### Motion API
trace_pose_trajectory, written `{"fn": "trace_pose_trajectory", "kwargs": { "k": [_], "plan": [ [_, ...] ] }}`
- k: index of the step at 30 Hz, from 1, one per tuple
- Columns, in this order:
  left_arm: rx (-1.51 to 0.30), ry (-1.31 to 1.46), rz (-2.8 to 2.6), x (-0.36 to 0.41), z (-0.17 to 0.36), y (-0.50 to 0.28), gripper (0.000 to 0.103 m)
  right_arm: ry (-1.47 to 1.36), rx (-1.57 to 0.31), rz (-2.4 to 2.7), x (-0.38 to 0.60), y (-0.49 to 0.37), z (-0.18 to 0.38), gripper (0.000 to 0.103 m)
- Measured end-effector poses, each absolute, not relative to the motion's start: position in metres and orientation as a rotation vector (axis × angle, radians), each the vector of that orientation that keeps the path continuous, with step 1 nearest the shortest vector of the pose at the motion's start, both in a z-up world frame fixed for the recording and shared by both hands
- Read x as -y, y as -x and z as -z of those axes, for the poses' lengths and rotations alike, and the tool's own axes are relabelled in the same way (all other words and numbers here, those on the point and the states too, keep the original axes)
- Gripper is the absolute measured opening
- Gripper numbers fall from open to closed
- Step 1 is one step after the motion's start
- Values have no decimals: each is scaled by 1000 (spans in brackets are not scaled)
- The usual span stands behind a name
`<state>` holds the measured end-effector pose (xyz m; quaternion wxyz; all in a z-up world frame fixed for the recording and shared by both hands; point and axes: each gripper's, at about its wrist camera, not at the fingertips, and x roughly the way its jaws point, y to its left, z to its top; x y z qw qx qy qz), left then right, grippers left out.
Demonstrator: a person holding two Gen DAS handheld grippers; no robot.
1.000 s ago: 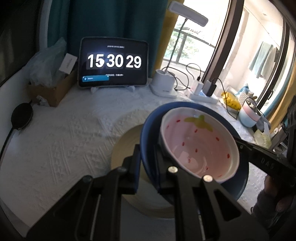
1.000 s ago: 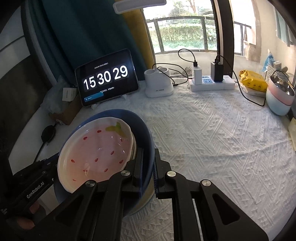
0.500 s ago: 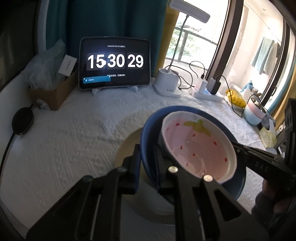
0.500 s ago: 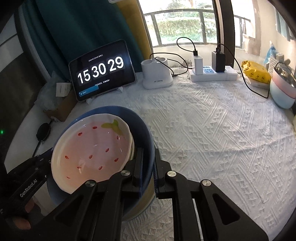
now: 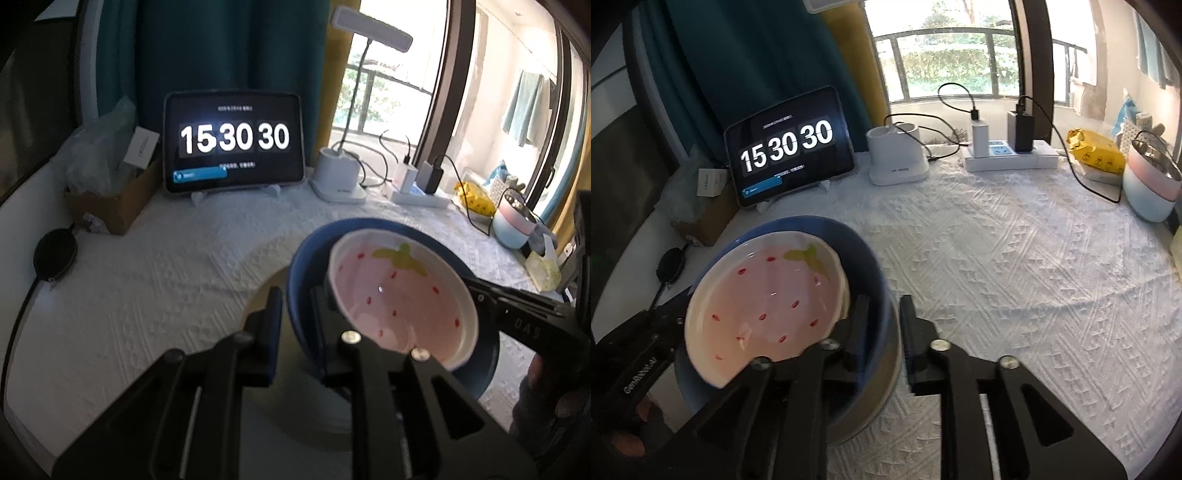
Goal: Organize plates and bowls
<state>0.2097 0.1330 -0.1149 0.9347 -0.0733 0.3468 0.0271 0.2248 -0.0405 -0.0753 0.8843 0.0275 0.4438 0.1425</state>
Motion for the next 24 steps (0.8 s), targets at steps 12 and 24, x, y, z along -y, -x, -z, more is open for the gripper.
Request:
{"fn": "trace_pose_trajectory", "kwargs": {
  "k": [12, 24],
  "plan": [
    [-653, 162, -149, -143, 111, -187, 52, 11, -900, -257, 50, -212, 64, 58],
    [-541, 193, -73, -115, 90, -142, 82, 26, -827, -221, 81, -174, 41, 66]
  ]
}}
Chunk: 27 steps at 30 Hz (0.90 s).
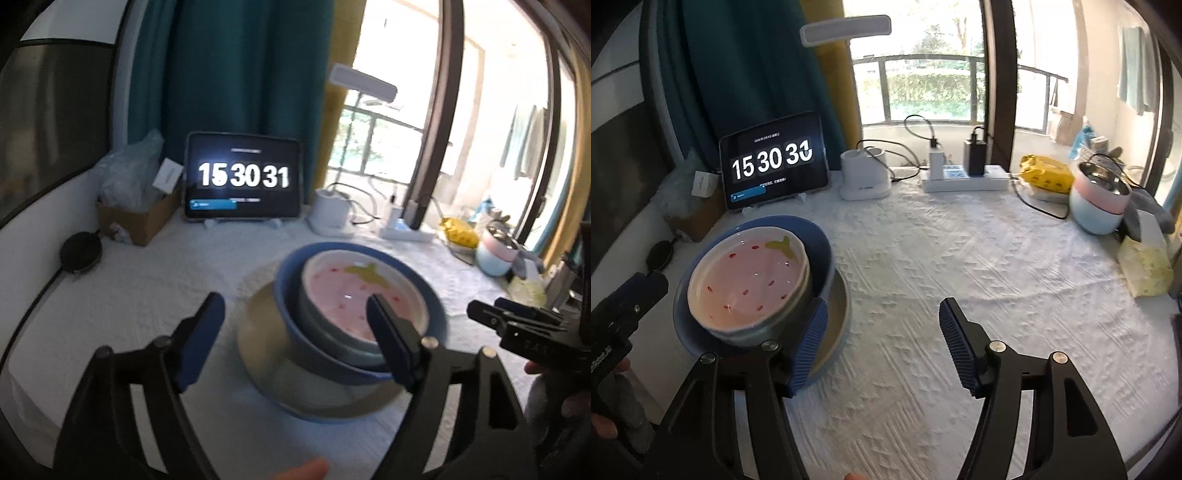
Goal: Organize plates and bowls
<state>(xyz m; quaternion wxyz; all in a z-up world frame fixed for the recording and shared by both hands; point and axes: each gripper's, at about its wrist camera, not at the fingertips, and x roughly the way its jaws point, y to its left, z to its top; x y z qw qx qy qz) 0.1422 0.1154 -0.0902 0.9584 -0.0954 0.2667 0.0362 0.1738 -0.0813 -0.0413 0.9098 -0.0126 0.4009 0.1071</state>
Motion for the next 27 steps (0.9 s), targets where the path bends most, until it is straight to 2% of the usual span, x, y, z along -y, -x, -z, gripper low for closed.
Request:
{"fn": "trace_pose_trajectory", "kwargs": {
  "k": [7, 27],
  "plan": [
    [-519, 179, -7, -93, 81, -119, 91, 30, -790, -163, 109, -149, 31, 66],
    [-468, 100, 57, -68, 69, -43, 92, 61, -630, -22, 152, -38, 2, 66]
  ]
}}
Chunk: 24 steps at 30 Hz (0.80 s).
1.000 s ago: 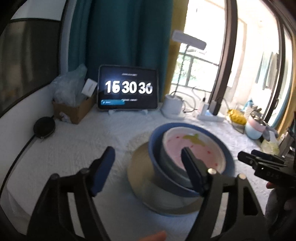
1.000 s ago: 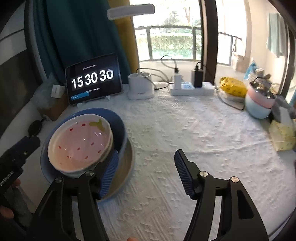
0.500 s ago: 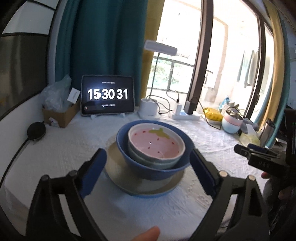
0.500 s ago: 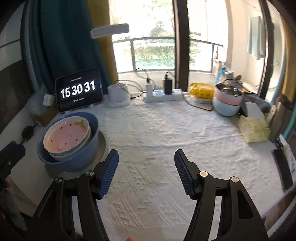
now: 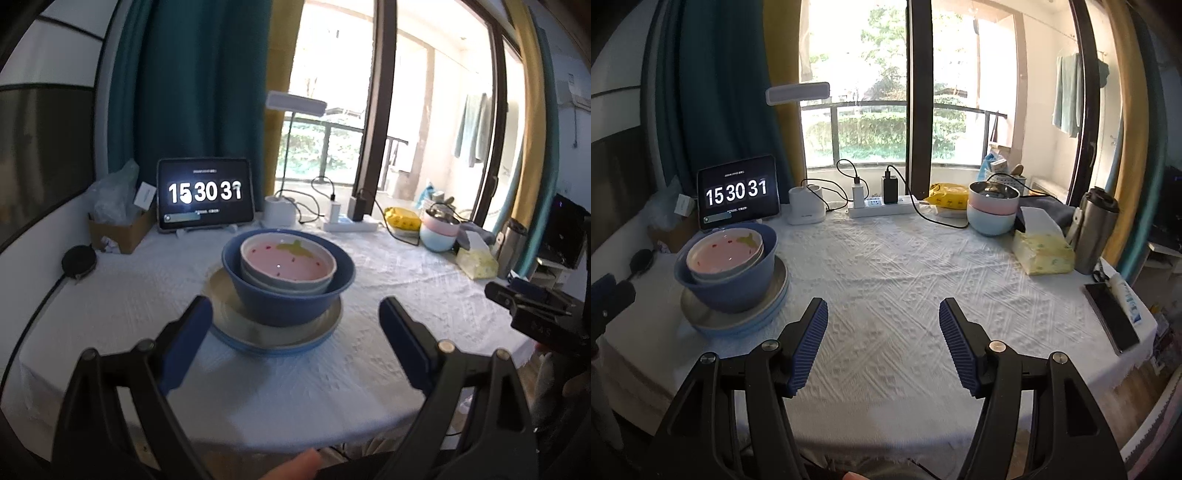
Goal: Organize plates and bowls
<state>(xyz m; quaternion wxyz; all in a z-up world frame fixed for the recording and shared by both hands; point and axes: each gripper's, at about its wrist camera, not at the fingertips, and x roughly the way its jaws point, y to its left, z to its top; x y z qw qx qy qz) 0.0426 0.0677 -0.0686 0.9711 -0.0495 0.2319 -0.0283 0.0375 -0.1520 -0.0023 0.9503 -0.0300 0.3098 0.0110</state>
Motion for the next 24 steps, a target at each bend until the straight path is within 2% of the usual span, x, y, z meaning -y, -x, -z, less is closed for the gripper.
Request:
{"fn": "trace_pose_trajectory", "kwargs": {
  "k": [24],
  "plan": [
    [-437, 27, 77, -58, 58, -22, 92, 63, -606, -34, 144, -16, 1, 66]
  ]
}}
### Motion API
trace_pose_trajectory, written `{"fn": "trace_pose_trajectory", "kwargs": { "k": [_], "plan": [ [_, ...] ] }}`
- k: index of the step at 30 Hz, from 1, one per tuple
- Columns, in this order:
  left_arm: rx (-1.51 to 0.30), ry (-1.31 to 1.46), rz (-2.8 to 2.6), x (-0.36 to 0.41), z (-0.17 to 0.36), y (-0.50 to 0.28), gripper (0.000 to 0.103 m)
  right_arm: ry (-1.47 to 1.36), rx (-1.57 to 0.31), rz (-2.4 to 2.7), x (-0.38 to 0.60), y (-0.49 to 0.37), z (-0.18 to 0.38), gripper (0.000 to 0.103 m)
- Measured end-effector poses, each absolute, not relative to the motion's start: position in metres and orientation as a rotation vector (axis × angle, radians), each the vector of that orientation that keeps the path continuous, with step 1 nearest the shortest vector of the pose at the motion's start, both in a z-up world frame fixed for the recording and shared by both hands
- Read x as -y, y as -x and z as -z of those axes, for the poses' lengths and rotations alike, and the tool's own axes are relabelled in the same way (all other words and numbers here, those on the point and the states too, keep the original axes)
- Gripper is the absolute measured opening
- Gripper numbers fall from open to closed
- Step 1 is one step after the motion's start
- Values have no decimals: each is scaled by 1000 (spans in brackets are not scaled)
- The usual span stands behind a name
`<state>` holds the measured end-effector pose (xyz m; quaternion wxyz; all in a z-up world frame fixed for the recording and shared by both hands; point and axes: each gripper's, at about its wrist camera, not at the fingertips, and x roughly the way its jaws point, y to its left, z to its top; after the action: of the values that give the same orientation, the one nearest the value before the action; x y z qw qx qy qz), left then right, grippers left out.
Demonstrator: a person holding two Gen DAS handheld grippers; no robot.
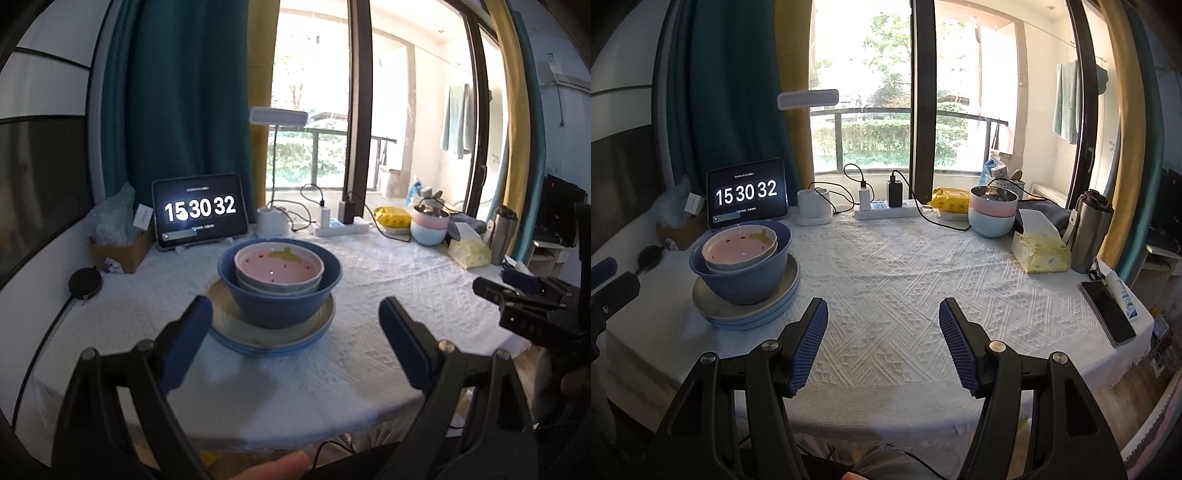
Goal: Organize plates and bowls
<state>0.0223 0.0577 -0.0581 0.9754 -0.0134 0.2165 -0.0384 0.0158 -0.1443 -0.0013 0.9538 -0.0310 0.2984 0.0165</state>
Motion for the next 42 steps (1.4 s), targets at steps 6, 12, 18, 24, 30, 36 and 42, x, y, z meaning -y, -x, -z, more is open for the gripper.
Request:
{"fn": "trace_pose_trajectory", "kwargs": {
  "k": [6, 12, 18, 24, 30, 36, 42],
  "plan": [
    [-458, 33, 81, -59, 61, -24, 92, 59, -617, -44, 143, -17, 3, 66],
    [-457, 34, 74, -60, 63, -24, 92, 53, -626, -45, 142, -19, 5, 66],
    [-461, 17, 91, -58, 65, -23, 92, 56, -632, -50, 143, -20, 8, 66],
    [-453, 11, 78, -59, 65, -23, 92, 54, -635, -52, 142, -20, 9, 66],
    [-451, 11, 75, -60, 65, -21, 92, 54, -638, -53, 142, -20, 9, 66],
    [-450, 12, 73, -61, 66, -21, 92, 53, -638, -53, 142, -20, 10, 66],
    [-450, 12, 74, -62, 66, -21, 92, 54, -638, -54, 142, -20, 10, 66]
  ]
}}
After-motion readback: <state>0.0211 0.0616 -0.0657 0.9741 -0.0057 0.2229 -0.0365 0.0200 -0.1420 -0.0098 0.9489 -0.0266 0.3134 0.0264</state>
